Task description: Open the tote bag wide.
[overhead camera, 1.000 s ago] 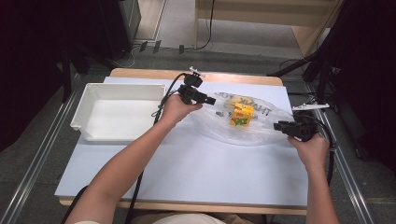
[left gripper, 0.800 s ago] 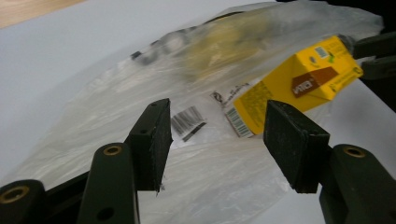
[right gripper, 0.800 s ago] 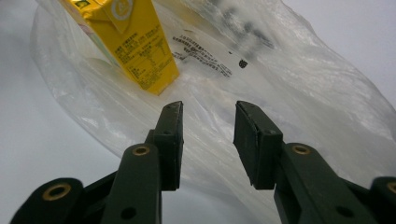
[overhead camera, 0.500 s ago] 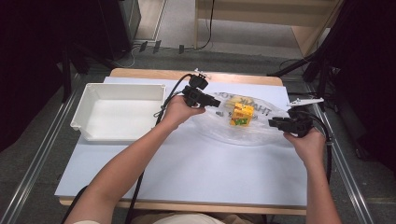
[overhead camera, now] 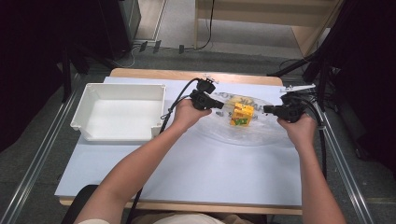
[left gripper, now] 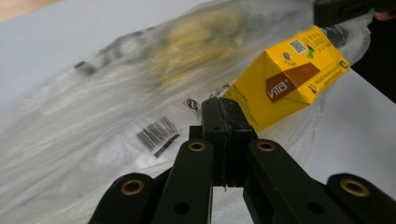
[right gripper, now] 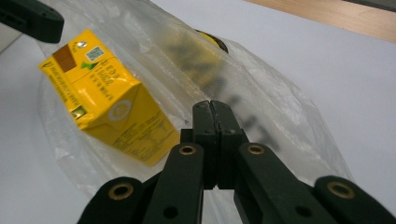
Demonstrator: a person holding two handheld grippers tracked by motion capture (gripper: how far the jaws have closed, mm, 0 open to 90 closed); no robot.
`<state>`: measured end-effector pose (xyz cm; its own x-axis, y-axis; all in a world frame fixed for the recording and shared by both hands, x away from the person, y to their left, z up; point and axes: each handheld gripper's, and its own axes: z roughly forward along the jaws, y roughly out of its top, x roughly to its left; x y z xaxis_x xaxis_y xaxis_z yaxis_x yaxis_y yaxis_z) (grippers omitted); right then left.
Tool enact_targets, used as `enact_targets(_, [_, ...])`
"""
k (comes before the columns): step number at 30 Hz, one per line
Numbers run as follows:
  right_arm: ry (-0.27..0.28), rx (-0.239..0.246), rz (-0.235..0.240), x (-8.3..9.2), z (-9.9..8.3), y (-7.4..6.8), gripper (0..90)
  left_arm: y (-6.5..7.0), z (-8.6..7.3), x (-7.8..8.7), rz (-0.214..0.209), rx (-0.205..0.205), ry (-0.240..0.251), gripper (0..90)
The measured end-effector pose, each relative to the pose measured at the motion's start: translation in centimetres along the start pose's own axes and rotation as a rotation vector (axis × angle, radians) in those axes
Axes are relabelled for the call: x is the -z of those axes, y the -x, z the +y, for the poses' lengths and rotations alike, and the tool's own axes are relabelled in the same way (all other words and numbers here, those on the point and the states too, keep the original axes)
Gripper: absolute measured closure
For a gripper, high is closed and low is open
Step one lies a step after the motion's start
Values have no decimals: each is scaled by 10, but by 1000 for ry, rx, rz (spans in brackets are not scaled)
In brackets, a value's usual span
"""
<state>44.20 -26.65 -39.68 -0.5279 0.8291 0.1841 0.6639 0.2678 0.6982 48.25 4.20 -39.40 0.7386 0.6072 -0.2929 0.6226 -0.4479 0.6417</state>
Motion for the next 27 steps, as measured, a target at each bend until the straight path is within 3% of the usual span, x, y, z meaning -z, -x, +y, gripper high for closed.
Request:
enact_targets(3, [-9,-5,20,-11,2,4,900,-1,-2,-8,-3,30,-3,859])
enact_targets(7, [-34,18,12,-27,3,6,900,1,-6,-20,29,8,-25,900])
enact_targets(14, [-62,18,-14,-47,2,11,900,-5,-21,-37,51,29,-51,900])
enact_targets(27, [-119,-31,-62,-77,-4,20,900,0,-53,-46,25,32,-70,900])
